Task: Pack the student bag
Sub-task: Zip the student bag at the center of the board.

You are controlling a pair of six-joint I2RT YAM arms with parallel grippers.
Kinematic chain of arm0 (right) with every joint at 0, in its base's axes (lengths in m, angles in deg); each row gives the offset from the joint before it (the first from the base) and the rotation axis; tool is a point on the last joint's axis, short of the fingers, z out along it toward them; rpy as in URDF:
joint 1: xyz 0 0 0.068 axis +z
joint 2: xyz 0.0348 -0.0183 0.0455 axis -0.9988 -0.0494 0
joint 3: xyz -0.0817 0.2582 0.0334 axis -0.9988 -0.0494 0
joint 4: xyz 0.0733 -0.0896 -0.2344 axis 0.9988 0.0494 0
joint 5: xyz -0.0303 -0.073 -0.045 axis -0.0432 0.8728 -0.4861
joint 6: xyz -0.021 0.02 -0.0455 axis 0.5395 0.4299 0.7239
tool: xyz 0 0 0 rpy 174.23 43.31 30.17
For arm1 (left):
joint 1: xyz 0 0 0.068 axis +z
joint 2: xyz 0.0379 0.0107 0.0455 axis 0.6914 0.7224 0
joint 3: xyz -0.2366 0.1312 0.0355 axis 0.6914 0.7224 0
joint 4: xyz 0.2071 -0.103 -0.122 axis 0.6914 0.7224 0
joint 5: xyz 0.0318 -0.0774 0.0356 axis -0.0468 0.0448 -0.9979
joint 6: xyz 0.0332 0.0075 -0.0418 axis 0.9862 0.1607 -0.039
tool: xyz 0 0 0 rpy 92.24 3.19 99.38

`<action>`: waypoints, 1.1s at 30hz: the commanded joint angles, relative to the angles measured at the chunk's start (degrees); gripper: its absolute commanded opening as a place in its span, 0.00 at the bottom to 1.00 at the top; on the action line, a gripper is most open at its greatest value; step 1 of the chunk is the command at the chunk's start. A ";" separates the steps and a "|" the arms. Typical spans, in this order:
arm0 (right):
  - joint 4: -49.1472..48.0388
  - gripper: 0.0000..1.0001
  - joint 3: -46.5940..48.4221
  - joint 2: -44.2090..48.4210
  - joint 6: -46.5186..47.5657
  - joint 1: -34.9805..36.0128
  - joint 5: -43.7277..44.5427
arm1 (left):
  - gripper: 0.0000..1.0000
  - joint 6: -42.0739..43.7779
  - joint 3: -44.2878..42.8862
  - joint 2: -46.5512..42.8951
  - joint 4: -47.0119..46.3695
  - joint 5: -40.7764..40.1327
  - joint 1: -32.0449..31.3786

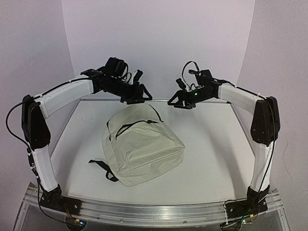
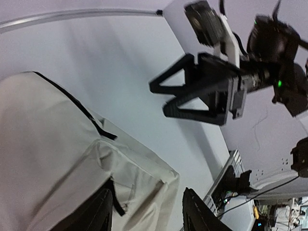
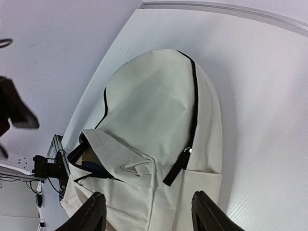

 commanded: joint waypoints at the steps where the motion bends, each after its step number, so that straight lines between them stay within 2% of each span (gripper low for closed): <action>1: -0.25 0.67 -2.78 0.34 -0.88 1.52 -3.21 | 0.50 4.76 -6.28 3.32 10.09 -3.60 -3.71; 5: -0.38 0.69 -3.36 -1.69 -2.14 1.56 -3.66 | 0.52 7.26 -9.39 5.43 14.26 -6.65 -6.43; 11: -0.53 0.74 -2.32 -6.32 -4.60 1.87 -5.35 | 0.51 10.99 -13.83 8.68 20.23 -11.31 -6.81; 16: -0.58 0.77 -1.09 -8.68 -5.22 2.72 -5.19 | 0.51 12.47 -14.83 9.14 20.93 -14.16 -6.93; 33: -0.93 0.74 4.24 -13.42 -7.11 4.63 -9.91 | 0.46 16.04 -18.90 14.07 26.49 -11.21 -7.02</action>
